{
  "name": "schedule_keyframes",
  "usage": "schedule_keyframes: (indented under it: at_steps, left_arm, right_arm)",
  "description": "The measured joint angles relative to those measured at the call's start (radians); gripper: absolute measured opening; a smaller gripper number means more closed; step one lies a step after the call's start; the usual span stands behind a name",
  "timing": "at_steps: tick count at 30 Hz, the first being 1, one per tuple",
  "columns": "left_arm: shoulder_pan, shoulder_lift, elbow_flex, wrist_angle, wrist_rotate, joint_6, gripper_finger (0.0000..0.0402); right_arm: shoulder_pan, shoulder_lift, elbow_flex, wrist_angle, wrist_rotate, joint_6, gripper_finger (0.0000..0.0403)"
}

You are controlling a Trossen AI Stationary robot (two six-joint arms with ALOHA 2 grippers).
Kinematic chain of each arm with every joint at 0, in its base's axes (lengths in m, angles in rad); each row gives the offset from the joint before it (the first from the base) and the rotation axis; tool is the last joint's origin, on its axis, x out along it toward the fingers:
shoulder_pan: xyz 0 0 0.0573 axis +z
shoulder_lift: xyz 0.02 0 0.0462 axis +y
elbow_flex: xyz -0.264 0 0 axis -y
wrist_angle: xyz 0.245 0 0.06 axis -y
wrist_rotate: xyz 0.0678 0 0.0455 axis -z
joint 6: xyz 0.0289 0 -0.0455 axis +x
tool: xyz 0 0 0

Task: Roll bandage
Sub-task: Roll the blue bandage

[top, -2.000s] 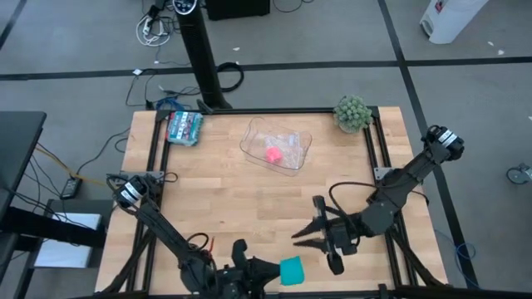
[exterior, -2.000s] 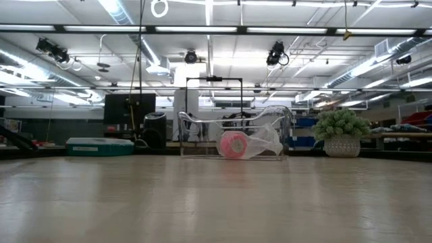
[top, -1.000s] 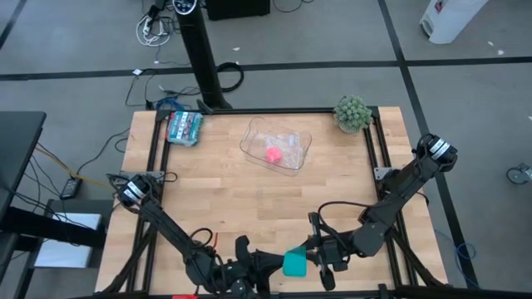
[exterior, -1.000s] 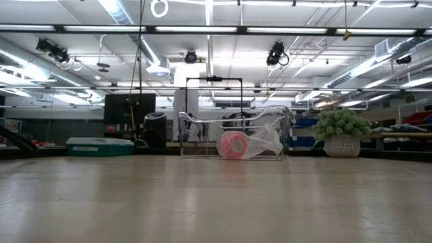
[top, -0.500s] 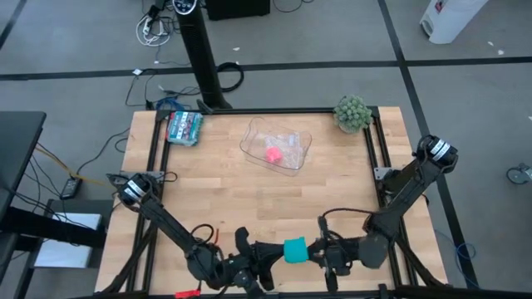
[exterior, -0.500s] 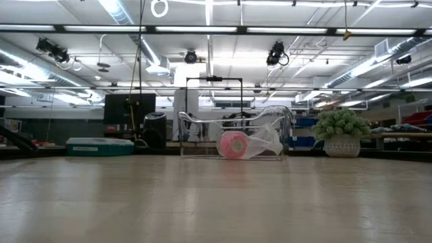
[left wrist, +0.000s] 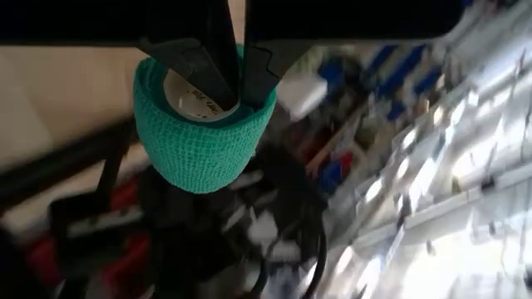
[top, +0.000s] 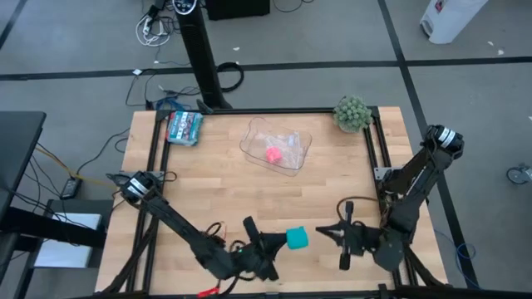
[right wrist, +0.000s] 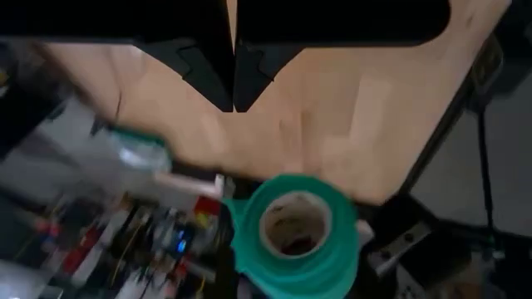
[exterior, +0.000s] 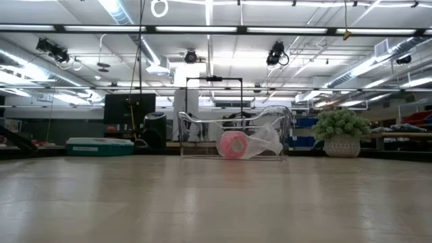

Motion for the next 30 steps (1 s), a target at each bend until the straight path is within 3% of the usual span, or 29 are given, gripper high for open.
schedule_keyframes:
  at_steps: [3, 6, 13, 16, 24, 30]
  left_arm:
    - [0.025, 0.0, -0.006, -0.144, -0.022, -0.155, 0.0011]
    - [0.055, 0.0, -0.007, -0.284, 0.029, -0.333, 0.001]
    - [0.17, 0.0, 0.005, -0.674, 0.325, -0.829, 0.0008]
    - [0.218, 0.001, 0.052, -0.872, 0.447, -0.97, 0.0008]
    - [0.329, 0.001, 0.189, -1.225, 0.707, -1.115, 0.0008]
    - [0.361, 0.001, 0.23, -1.423, 0.807, -1.116, 0.0008]
  right_arm:
    - [-0.025, -0.035, -0.084, -0.029, -0.065, 0.155, 0.0001]
    - [-0.05, -0.049, -0.156, 0.004, -0.126, 0.256, 0.0001]
    - [-0.071, -0.049, -0.225, 0.067, -0.197, 0.326, 0.0001]
    - [-0.071, -0.051, -0.225, 0.07, -0.216, 0.329, 0.0001]
    - [-0.181, -0.048, -0.225, 0.01, -0.46, 0.409, 0.0005]
    - [-0.246, -0.048, -0.225, -0.045, -0.42, 0.392, 0.0008]
